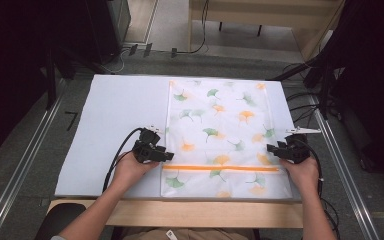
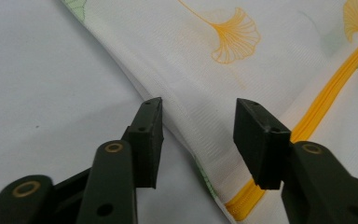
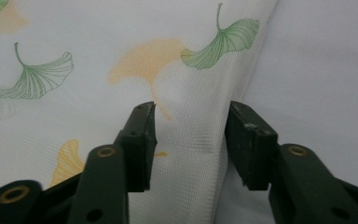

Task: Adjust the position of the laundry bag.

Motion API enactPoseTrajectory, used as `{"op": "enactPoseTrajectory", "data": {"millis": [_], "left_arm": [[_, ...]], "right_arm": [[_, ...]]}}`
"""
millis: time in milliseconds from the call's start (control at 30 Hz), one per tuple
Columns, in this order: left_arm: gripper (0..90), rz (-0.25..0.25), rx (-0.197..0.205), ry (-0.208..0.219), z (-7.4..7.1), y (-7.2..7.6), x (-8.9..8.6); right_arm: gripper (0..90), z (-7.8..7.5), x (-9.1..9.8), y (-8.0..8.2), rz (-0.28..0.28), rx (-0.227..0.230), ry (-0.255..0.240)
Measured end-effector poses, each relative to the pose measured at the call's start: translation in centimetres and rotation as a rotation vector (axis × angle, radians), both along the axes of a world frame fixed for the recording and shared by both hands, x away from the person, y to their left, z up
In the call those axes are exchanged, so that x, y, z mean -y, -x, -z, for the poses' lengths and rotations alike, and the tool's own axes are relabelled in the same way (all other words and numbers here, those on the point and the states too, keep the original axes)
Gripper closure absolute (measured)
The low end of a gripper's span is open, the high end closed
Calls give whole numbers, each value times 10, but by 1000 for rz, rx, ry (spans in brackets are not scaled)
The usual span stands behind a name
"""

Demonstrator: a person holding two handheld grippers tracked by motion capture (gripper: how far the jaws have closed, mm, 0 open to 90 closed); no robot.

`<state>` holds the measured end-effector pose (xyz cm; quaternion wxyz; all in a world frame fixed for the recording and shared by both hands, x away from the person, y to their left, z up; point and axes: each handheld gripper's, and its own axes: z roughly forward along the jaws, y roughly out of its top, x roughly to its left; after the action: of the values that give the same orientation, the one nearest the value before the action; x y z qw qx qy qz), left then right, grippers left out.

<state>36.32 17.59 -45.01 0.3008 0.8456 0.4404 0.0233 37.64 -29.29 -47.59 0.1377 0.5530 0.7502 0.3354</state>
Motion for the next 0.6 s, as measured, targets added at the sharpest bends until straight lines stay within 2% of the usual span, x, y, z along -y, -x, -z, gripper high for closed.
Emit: {"op": "enactPoseTrajectory", "data": {"millis": [133, 233, 300, 333, 367, 467, 600], "left_arm": [[650, 2, 9, -9, 0, -1, -1], [756, 8, -3, 6, 2, -2, 0], [800, 29, 24, -27, 1, -1, 2], [816, 29, 24, -27, 1, -1, 2], [844, 42, 13, -20, 2, -3, 0], [892, 30, -18, 17, 3, -6, -4], [900, 29, -41, 39, 4, -9, -7]], "right_arm": [[694, 0, -2, 0, 5, -2, 9], [766, -1, -3, -1, 5, -12, 4], [812, -1, -4, -1, 10, -17, -1], [833, -1, -4, -1, 9, -23, -7], [862, -1, -4, -1, 5, -33, -18], [893, -2, -6, -2, -7, -51, -31], [896, -3, -8, -2, -8, -58, -22]]}}
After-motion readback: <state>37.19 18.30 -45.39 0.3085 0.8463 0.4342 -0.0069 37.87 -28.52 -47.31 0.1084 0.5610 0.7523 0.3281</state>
